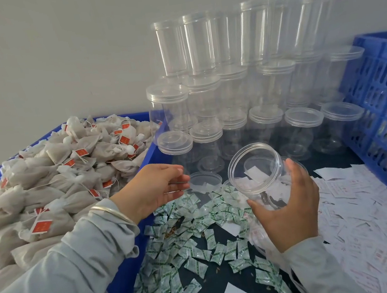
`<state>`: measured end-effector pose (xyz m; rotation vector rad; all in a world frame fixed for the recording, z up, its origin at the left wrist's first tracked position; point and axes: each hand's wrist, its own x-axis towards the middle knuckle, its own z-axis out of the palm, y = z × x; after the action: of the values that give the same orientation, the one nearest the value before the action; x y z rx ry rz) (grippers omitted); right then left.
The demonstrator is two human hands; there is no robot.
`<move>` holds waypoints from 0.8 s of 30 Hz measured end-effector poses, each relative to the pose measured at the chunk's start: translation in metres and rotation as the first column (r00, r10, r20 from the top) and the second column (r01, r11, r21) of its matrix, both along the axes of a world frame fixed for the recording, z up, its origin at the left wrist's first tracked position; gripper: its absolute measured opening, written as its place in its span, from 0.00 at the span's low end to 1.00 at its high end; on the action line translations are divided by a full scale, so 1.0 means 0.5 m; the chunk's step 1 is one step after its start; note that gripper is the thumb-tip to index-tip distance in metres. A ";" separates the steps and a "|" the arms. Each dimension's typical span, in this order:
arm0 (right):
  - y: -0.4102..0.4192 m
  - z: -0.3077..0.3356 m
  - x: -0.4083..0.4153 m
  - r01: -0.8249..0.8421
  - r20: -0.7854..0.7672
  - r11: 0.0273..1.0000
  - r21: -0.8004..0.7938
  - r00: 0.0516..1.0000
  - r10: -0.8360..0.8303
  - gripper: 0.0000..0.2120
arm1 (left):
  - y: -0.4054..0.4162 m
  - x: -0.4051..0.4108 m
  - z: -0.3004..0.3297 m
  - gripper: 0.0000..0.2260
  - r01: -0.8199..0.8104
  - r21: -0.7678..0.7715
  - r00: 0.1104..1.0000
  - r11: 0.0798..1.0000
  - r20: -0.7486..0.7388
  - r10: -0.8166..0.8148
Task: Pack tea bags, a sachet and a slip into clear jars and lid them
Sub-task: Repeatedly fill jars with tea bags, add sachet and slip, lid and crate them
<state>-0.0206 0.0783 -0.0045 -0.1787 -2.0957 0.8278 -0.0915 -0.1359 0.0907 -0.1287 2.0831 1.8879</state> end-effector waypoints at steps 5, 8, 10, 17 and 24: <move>0.002 -0.002 -0.002 0.006 0.006 1.000 -0.006 1.000 -0.006 0.48 | 0.000 -0.001 -0.001 0.05 -0.007 -0.009 1.000 1.000 -0.001 0.007; 0.001 -0.002 -0.002 0.004 -0.003 1.000 -0.002 1.000 -0.004 0.48 | 0.000 -0.002 -0.001 0.05 -0.004 -0.015 1.000 1.000 -0.006 0.004; 0.000 -0.003 -0.002 0.004 -0.008 1.000 0.001 1.000 -0.004 0.48 | 0.000 -0.001 -0.002 0.05 -0.006 -0.018 1.000 1.000 -0.009 0.005; -0.001 -0.001 0.000 -0.030 -0.007 0.999 -0.019 1.000 0.030 0.49 | 0.001 -0.003 -0.002 0.05 -0.013 -0.014 1.000 1.000 -0.025 0.013; -0.033 0.000 0.006 -0.179 -0.026 0.980 -0.086 0.984 0.178 0.50 | -0.056 -0.033 0.047 0.04 -0.322 0.025 0.893 0.946 -0.323 0.313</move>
<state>-0.0177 0.0620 -0.0045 -0.0299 -2.0814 1.0266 -0.1081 -0.1638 0.1143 -0.1872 2.4318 2.1947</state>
